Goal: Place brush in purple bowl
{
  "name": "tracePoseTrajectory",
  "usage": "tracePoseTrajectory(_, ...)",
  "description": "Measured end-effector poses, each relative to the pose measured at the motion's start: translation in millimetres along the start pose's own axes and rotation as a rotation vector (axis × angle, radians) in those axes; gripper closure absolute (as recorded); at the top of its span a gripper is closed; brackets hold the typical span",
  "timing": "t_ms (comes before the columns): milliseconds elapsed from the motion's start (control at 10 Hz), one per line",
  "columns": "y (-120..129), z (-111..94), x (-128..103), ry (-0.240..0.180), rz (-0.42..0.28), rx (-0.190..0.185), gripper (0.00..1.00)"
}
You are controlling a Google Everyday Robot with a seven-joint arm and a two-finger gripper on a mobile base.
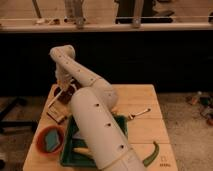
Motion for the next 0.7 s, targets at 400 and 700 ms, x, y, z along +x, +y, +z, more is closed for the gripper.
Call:
tracePoseTrajectory(400, -1.3, 0.4, -1.2, 0.0, -0.002, 0.0, 0.36)
tracePoseTrajectory(700, -2.0, 0.7, -1.7, -0.001, -0.003, -0.001, 0.2)
